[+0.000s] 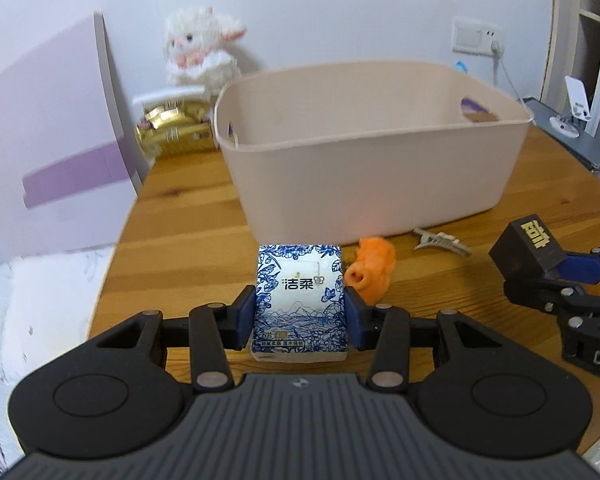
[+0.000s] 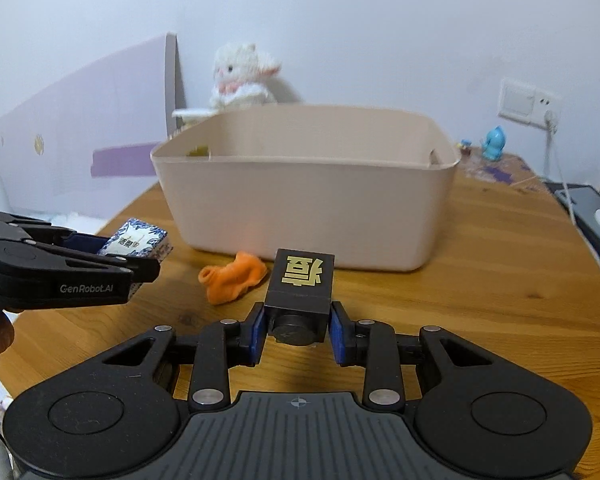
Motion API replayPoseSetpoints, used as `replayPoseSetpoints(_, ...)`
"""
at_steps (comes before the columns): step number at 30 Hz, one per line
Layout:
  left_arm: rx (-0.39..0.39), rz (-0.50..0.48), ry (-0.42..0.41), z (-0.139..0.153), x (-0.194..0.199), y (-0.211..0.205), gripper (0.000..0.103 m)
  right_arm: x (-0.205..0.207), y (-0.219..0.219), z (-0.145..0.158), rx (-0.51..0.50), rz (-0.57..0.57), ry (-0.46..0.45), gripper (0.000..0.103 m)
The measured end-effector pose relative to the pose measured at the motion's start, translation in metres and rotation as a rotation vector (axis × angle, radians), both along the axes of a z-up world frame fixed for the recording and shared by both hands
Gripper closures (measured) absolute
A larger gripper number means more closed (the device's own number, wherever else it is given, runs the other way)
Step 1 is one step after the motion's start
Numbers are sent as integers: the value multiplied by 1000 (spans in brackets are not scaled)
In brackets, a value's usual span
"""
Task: Organize objects
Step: 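Lift both items into the basket and open both tools to release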
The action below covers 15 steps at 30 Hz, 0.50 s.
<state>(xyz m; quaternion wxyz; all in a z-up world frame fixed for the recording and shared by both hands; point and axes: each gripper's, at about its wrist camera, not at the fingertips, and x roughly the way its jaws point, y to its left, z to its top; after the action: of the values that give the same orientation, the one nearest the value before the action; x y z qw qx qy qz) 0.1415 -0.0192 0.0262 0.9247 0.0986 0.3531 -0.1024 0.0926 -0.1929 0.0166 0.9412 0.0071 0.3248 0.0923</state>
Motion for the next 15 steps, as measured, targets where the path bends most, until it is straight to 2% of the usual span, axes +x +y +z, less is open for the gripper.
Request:
replayPoseSetpoints(8, 6, -11, -120, 40, -25, -16, 55, -19, -22, 42, 17, -28, -127, 73)
replayPoseSetpoints(15, 2, -15, -203, 70, -26, -27, 55, -13, -31, 71, 20, -45, -217, 73)
